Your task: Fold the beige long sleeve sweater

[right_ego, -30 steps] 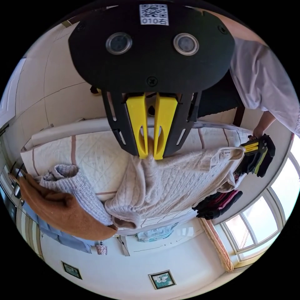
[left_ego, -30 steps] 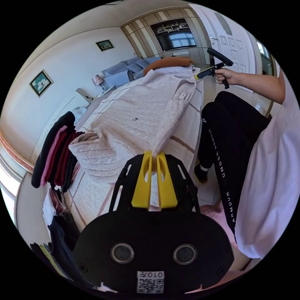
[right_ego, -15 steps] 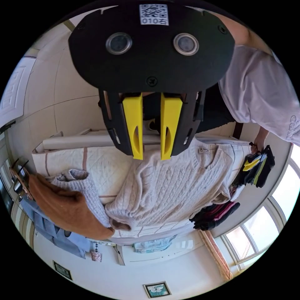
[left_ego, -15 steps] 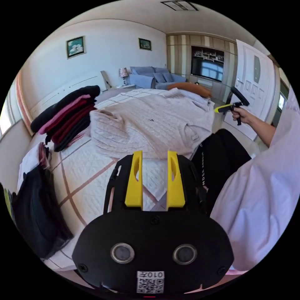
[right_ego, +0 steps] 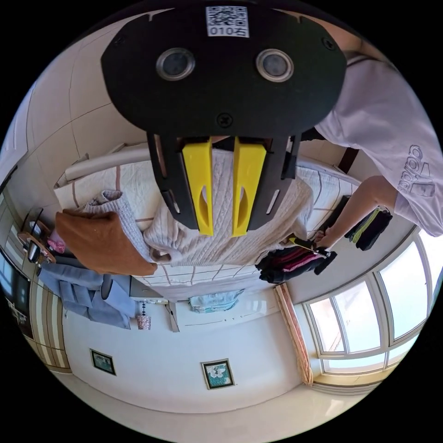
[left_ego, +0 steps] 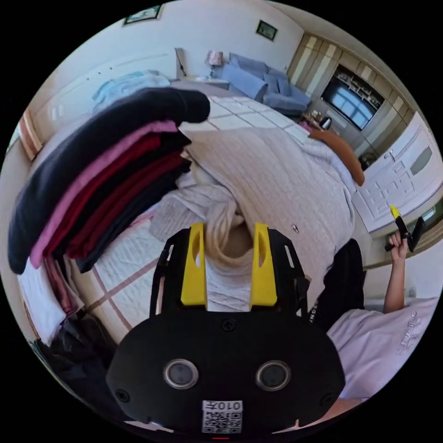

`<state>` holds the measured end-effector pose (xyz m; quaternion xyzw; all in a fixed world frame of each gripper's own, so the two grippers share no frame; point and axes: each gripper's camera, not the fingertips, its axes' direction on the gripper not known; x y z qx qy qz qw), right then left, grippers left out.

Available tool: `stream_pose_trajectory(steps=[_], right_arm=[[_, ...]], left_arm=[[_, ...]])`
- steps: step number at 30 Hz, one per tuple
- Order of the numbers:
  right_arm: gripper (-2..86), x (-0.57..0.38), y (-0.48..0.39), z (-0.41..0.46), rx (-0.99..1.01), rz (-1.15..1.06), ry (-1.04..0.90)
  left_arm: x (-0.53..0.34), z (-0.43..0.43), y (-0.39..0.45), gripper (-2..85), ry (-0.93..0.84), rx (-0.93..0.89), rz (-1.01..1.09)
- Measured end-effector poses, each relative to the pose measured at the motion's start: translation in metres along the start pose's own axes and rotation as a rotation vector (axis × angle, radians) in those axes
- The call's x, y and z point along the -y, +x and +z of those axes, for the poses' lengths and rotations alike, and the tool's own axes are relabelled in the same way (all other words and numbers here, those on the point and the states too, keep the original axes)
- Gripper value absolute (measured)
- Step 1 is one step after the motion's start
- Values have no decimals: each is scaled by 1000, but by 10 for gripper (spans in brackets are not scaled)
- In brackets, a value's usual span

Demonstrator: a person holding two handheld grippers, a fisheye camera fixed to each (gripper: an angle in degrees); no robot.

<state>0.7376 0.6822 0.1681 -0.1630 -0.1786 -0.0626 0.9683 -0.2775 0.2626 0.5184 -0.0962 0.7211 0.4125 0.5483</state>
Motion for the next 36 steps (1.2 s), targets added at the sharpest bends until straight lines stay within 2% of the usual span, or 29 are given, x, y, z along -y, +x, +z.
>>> stream_pose_trajectory(steps=[1,2,5,8,10,12,14,16,18,23,26,30,31,34,36], right_arm=[[75,-3,-2,0,17,-1,-5],[75,-6,-3,1,19,3,-10],[73,-14,-4,3,16,13,-30],[71,-17,-4,6,40,17,-49],[72,-19,-3,11,43,29,-50],[77,-20,0,21,50,48,-59],[87,-18,3,38,67,76,-93],[91,-13,3,49,80,66,-121],[96,-5,3,56,49,45,-143],[138,58,19,72,-165,-56,-143],[145,105,39,97,-187,-54,-154],[145,147,60,152,-257,-66,-244],[142,158,66,175,-267,-75,-286],[112,183,78,234,-285,-116,-416],[57,197,85,261,-336,-132,-521]], left_arm=[[3,13,-3,81,-92,-40,24],[0,16,-5,75,-109,-45,29],[-40,-10,-21,57,49,-28,-35],[-116,-64,-59,48,388,-120,-228],[-203,-105,-74,47,789,-161,-422],[-249,-106,-64,48,928,-129,-513],[-273,-87,-55,51,894,-108,-583],[-299,-54,-67,56,770,-199,-747],[-318,-40,-79,58,787,-298,-842],[-306,-65,-90,56,657,-217,-719],[-309,-78,-90,54,596,-192,-704],[-361,-81,-92,50,663,-267,-863],[-376,-86,-86,49,694,-238,-897],[-389,-101,-66,46,748,-157,-892],[-383,-104,-57,44,757,-132,-856]])
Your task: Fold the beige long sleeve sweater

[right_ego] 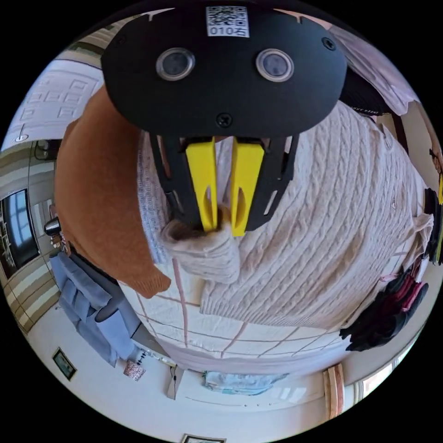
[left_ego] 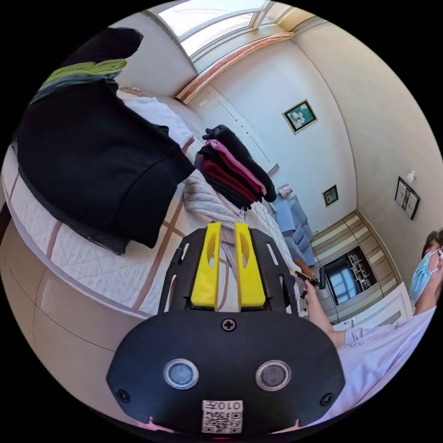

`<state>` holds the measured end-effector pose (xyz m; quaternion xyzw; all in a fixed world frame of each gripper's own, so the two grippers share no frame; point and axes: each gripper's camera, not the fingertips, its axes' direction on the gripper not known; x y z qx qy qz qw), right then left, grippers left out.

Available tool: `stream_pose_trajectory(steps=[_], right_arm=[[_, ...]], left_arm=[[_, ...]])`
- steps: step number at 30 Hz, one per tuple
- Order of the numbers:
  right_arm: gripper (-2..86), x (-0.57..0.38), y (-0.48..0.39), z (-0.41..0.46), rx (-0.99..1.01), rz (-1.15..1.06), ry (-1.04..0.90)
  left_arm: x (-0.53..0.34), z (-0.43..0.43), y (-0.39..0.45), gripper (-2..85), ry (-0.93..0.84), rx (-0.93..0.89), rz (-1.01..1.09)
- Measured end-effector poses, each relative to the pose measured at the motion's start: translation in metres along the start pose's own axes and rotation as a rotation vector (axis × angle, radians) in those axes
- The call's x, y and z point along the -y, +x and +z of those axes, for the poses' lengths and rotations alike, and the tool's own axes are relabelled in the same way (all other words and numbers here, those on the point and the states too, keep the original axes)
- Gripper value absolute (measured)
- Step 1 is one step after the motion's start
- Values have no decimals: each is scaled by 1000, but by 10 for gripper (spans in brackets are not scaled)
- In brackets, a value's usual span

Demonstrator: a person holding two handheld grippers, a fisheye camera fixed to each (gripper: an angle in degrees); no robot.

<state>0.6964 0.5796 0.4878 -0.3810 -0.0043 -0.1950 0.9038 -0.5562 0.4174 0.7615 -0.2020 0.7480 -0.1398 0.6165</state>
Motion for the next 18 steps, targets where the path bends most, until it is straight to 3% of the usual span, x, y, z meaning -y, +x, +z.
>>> stream_pose_trajectory(steps=[3,5,8,10,15,18], right_arm=[[48,21,5,-53,46,-73,152],[45,18,13,-120,121,-309,277],[42,-6,64,-181,82,-433,379],[38,-27,114,-200,75,-386,442],[46,-114,251,-187,298,-165,675],[59,-140,312,-108,495,167,435]], left_arm=[[-3,11,14,40,-15,-17,43],[-7,22,23,37,-30,-7,72],[-17,44,38,35,-79,-15,121],[-28,61,49,34,-110,-35,150],[-51,85,71,32,-158,-73,198],[-66,94,87,35,-175,-81,232]])
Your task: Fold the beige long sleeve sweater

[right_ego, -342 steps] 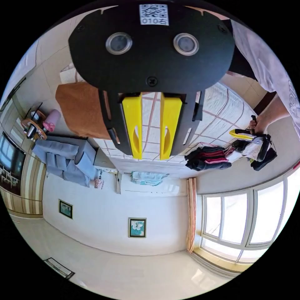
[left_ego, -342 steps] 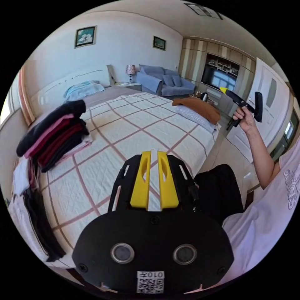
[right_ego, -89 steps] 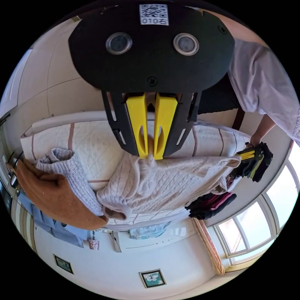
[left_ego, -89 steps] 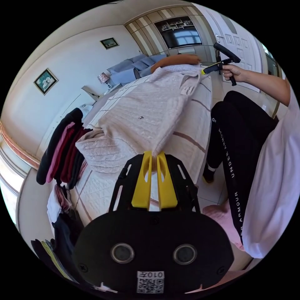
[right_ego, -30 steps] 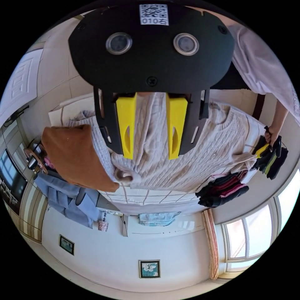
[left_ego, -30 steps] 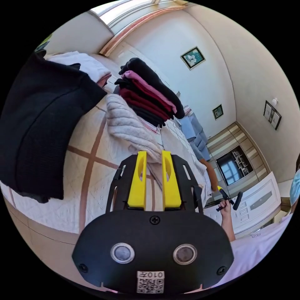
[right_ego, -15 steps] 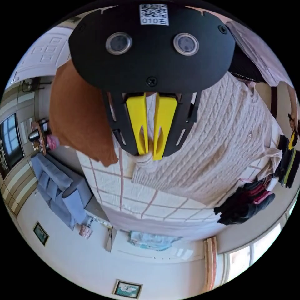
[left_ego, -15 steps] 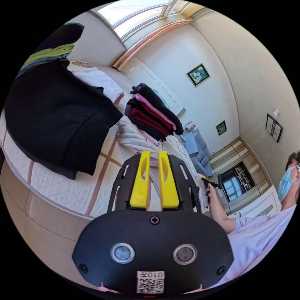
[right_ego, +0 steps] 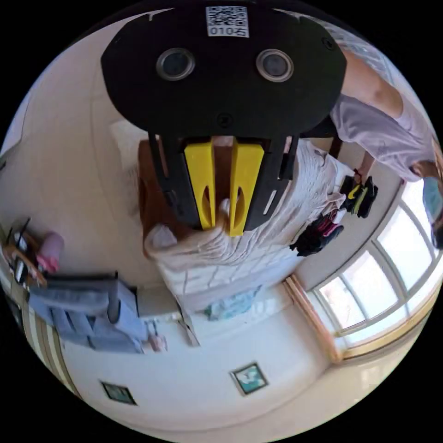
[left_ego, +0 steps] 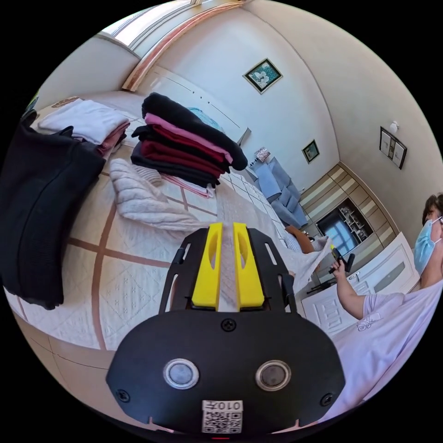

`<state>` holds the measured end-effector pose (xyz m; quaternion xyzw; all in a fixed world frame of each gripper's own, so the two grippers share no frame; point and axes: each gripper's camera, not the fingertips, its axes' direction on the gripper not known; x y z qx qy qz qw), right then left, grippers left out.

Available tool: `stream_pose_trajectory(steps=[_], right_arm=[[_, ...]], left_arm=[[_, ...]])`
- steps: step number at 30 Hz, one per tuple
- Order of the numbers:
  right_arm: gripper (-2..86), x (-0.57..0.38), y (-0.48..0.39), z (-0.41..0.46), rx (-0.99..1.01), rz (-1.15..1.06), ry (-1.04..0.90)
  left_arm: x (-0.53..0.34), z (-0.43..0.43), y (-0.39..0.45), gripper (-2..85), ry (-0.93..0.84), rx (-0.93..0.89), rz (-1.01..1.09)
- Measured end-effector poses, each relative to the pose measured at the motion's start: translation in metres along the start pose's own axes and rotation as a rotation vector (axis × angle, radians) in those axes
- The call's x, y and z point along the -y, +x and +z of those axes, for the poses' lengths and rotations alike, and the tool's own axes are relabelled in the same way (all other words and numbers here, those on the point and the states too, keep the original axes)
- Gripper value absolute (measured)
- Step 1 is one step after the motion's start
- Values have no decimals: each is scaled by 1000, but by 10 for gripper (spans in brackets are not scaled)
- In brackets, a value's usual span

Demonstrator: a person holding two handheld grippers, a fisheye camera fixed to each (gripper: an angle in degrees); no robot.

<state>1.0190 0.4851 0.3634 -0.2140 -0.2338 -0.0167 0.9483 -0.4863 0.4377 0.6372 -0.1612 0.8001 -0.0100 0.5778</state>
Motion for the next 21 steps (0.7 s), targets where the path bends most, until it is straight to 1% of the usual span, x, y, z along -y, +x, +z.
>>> stream_pose_trajectory(steps=[1,3,6,7,8,10,11,12,13,14,15,16,17,18,20,21], right_arm=[[61,-16,23,17,-8,130,-108],[67,-39,30,29,-67,186,-127],[78,-68,38,25,-121,319,-40],[78,-76,38,17,-143,380,14],[79,-83,26,5,-180,396,91],[85,-87,-11,-6,-246,334,192],[92,-89,-43,-6,-282,281,217],[96,-90,-61,-4,-291,248,226],[104,-93,-99,7,-286,169,236],[112,-95,-137,26,-259,85,198],[115,-97,-154,38,-240,52,160],[121,-101,-187,65,-190,7,75],[122,-108,-218,94,-122,-39,-8],[123,-113,-234,110,-98,-67,-55],[124,-136,-298,171,-77,-202,-264],[125,-143,-313,185,-87,-247,-316]], left_arm=[[-3,4,8,36,-1,-7,12],[-9,10,21,39,-11,-14,36],[-20,23,45,45,-62,14,93],[-25,29,60,48,-94,40,150],[-28,32,69,50,-117,57,191],[-48,56,113,59,-252,115,443],[-55,64,123,62,-291,129,509],[-73,80,143,67,-359,144,628],[-93,96,161,74,-424,146,741],[-104,104,169,77,-457,143,801],[-128,119,188,84,-514,145,929],[-153,132,204,88,-557,170,1053],[-165,138,211,90,-571,183,1107],[-187,146,221,93,-591,194,1196],[-215,152,230,96,-592,191,1304],[-229,151,233,98,-563,190,1358]])
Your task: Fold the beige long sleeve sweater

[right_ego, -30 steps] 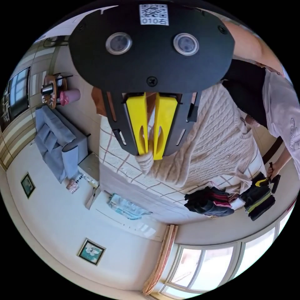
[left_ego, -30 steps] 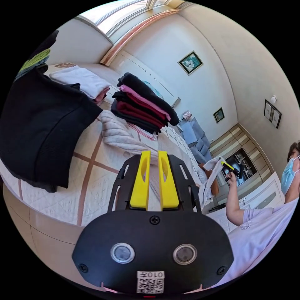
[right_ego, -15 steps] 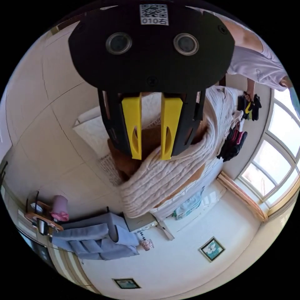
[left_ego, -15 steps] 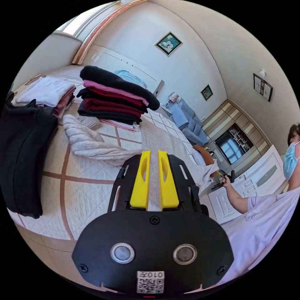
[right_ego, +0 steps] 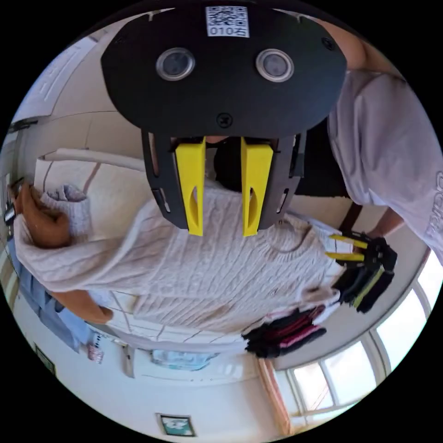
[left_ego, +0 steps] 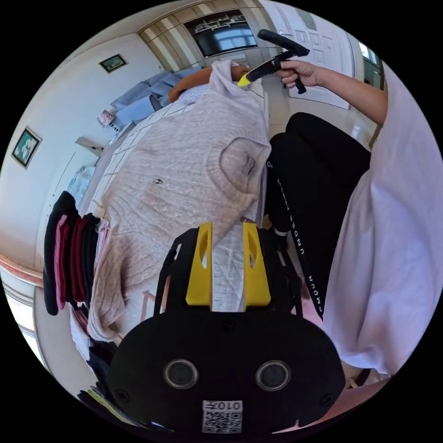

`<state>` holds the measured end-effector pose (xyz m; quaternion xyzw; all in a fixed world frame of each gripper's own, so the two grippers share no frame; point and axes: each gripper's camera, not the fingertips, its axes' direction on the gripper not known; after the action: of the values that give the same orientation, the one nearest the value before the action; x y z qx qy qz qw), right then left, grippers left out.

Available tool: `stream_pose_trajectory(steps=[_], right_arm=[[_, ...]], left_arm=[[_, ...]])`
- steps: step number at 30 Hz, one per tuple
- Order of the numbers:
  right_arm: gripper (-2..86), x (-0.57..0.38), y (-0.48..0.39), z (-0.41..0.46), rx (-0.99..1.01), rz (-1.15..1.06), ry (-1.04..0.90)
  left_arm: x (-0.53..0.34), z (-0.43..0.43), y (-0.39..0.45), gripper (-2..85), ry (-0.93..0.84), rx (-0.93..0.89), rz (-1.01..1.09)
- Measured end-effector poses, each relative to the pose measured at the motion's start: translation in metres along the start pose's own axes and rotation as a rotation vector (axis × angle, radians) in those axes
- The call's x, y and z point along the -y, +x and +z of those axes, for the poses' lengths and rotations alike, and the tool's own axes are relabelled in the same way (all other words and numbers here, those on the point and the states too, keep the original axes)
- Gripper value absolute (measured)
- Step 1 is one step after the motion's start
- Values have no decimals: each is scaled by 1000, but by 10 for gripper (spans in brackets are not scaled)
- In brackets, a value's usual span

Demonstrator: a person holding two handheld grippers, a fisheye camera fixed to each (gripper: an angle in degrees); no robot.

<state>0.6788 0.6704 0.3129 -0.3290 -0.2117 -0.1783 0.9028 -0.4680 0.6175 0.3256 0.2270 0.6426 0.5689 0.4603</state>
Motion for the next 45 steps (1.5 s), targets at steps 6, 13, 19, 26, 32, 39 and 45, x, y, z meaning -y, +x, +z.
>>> stream_pose_trajectory(steps=[6,13,19,26,32,39,45], right_arm=[[114,2,-89,78,-103,-167,-238],[44,13,-91,110,-191,-57,-283],[37,-5,-93,75,-97,-85,-334],[47,-19,-97,92,-56,-59,-350],[89,-25,-103,69,75,-38,-227],[87,-27,-136,-6,-40,-82,62],[81,-25,-161,-28,-62,-127,201]], left_arm=[[6,14,30,96,-3,150,139],[28,27,16,38,-16,98,133],[27,-14,-17,12,-25,-58,76],[30,8,-33,21,-128,-173,139],[0,-12,-96,73,-14,-288,-196],[-215,-121,-213,130,450,-160,-1307],[-280,-113,-291,140,477,-225,-1556]])
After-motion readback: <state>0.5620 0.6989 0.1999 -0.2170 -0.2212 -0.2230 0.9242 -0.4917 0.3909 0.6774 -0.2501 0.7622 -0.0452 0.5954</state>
